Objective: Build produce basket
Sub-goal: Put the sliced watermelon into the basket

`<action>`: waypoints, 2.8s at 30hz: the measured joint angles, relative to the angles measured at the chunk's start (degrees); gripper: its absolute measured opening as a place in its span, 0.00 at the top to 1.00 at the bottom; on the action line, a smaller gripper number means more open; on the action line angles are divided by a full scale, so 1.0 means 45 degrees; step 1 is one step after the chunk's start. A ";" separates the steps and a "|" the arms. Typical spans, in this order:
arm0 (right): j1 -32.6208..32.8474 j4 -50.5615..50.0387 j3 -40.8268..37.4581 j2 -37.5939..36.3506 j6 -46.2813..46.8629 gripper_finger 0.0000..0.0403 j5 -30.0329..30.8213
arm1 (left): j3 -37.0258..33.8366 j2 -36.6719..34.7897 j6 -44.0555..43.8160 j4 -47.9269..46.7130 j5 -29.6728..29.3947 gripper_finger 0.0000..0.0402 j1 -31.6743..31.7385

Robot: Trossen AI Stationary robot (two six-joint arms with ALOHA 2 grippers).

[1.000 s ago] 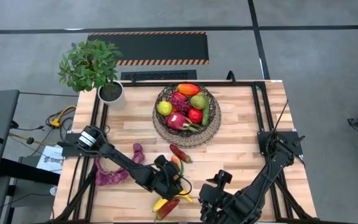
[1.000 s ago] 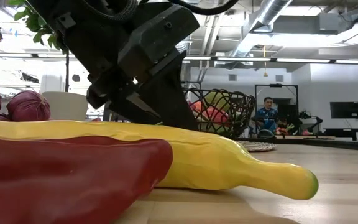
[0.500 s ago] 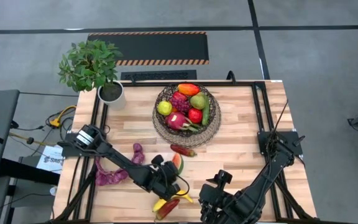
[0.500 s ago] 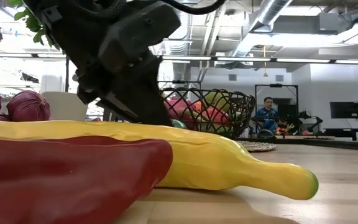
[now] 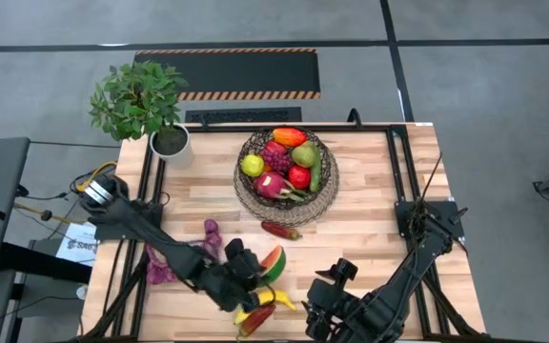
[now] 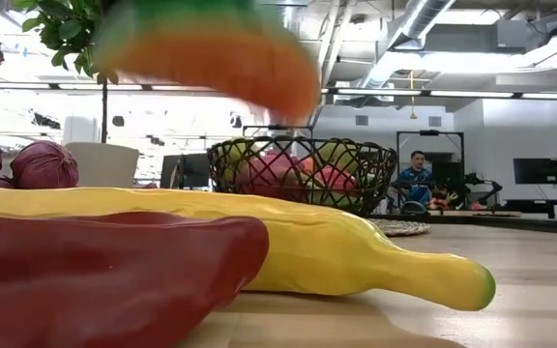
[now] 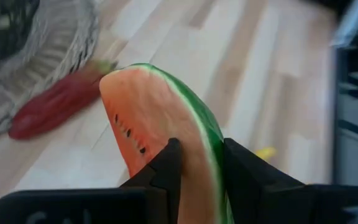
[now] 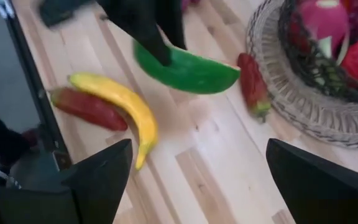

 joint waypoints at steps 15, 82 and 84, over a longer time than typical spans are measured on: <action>0.1075 0.0858 0.0015 -0.1187 -0.0245 0.08 0.3886 | 0.0049 -0.7162 0.4379 0.2557 -0.1043 0.82 -0.2496; -0.3539 2.0112 0.0000 -0.1062 -1.9778 0.08 -0.8884 | 0.0053 -0.6030 1.3609 0.8090 0.8174 0.82 -0.2669; -0.3540 2.0101 0.0000 -0.1062 -1.9780 0.08 -0.8866 | 0.0053 -0.6030 1.3601 0.7982 0.8208 0.82 -0.2419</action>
